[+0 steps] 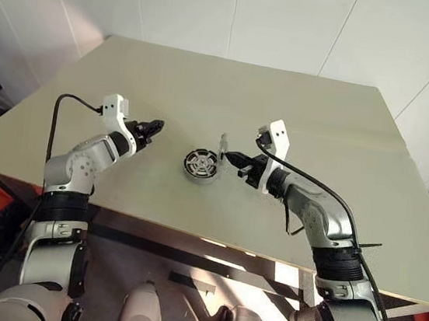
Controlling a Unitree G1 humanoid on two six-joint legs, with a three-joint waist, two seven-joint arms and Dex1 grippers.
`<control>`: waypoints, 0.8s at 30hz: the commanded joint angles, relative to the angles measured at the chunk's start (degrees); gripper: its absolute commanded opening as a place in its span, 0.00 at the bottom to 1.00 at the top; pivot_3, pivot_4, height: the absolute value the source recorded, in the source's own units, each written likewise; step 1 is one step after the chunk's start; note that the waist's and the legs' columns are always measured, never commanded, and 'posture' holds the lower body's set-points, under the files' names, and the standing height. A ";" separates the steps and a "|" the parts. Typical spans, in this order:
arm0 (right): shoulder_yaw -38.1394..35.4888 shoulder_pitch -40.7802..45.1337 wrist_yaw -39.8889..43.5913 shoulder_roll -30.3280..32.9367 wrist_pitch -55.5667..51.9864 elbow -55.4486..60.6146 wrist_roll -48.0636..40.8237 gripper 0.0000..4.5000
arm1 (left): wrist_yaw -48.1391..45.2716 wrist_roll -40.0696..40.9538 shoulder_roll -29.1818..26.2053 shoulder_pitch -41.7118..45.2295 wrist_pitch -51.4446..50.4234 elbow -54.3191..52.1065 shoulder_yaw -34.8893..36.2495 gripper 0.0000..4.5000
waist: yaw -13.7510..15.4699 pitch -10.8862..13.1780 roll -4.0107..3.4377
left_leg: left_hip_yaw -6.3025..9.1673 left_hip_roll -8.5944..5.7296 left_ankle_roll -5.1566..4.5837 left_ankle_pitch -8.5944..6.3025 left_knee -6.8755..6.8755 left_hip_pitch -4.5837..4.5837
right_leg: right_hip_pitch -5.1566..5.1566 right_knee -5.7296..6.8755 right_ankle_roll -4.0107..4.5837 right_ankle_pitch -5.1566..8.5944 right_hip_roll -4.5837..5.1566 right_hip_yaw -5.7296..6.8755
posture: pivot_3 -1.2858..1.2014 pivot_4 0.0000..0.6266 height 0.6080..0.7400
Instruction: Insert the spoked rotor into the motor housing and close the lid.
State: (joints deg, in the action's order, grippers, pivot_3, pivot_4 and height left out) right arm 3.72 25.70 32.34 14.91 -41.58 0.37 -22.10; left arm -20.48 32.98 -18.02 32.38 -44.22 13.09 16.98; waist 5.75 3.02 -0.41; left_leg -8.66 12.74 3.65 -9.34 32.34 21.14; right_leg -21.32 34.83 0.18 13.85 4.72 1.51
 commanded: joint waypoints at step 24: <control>3.89 2.15 0.91 -6.20 6.90 -8.81 3.84 0.00 | -10.03 -0.55 -5.42 -7.34 -4.08 -11.07 -7.88 0.50 | -0.15 0.00 0.00 | 0.00 0.05 0.03 0.01 -0.02 -0.03 | -0.01 0.03 0.03 0.00 -0.06 -0.01 | 0.52 0.00 1.00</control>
State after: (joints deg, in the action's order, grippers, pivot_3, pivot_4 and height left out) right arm 7.86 26.46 32.91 8.82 -35.99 -8.23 -18.64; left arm -30.24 32.51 -23.09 24.39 -49.38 3.70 8.50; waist 5.59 3.02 -0.41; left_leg -8.66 12.79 3.68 -9.32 32.33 21.10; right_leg -21.33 34.86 0.21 13.85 4.66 1.50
